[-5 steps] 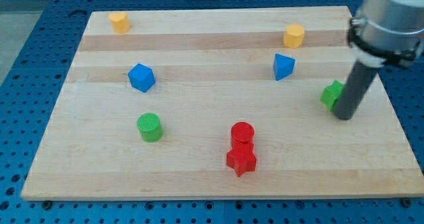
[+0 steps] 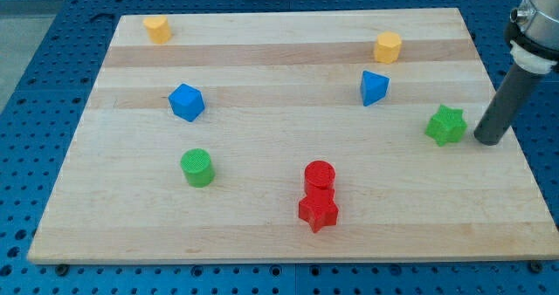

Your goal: Slide green star a bit left

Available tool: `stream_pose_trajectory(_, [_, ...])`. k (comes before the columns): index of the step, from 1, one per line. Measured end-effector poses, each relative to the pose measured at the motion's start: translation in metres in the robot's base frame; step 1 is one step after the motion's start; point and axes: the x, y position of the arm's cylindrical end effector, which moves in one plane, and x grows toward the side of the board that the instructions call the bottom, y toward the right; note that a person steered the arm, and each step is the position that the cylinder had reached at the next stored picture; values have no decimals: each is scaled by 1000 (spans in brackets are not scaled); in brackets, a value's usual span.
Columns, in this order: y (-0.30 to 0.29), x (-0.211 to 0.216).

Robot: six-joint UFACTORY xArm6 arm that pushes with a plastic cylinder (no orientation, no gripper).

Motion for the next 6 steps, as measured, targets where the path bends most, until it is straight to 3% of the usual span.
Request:
stream_pose_trajectory(2, [-22, -15])
stream_pose_trajectory(6, [-78, -1])
